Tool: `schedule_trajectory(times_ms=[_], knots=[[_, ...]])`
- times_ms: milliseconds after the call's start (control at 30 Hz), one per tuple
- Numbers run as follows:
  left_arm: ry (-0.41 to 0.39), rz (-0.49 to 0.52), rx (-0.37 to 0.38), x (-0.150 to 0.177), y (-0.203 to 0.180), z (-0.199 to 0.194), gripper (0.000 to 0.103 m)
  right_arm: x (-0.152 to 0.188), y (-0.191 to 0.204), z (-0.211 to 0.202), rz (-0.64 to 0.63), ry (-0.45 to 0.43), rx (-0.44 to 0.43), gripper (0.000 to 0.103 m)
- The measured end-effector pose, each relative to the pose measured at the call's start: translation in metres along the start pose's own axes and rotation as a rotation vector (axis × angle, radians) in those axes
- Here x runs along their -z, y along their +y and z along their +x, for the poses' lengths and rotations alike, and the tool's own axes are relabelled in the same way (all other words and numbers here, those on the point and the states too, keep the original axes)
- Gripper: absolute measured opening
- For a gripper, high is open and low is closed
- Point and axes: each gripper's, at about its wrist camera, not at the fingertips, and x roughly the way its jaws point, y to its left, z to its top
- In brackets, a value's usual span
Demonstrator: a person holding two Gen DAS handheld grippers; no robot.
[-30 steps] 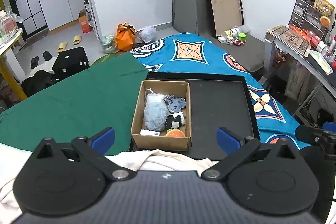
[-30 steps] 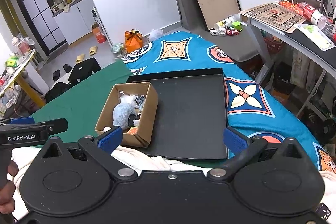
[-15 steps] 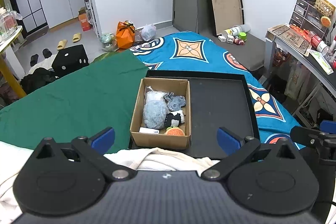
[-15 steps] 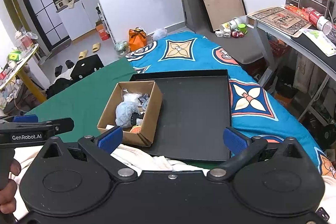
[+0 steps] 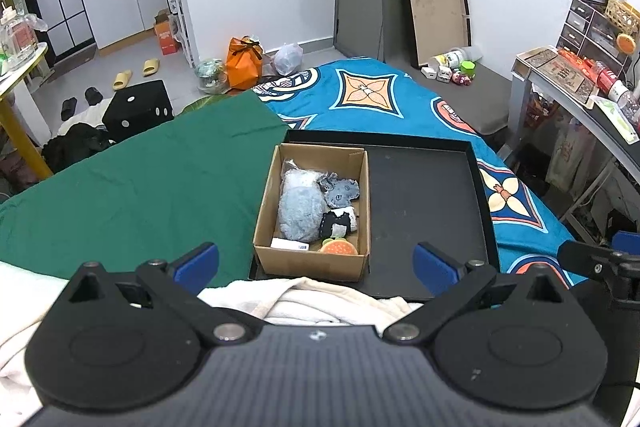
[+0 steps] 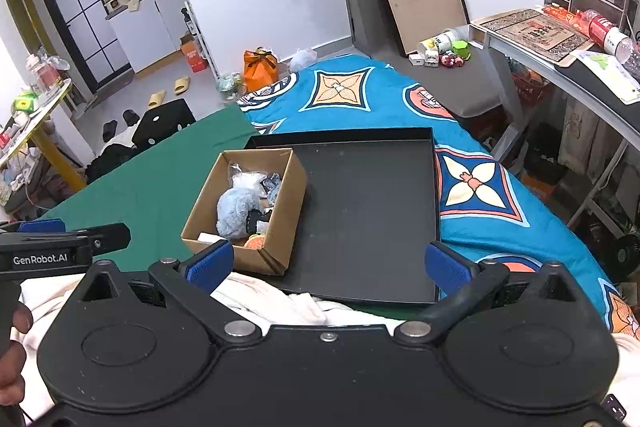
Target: Organize soft objects
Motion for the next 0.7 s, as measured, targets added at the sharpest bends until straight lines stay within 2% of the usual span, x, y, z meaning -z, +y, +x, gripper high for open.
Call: schedule_trajectory(times_ms=[700], knots=[[-0.001, 0.007, 0.024, 0.0051, -0.0011, -0.0064, 0.102, 0.0034, 0.0014, 0.0007, -0.009, 0.002, -0.009, 0.103]])
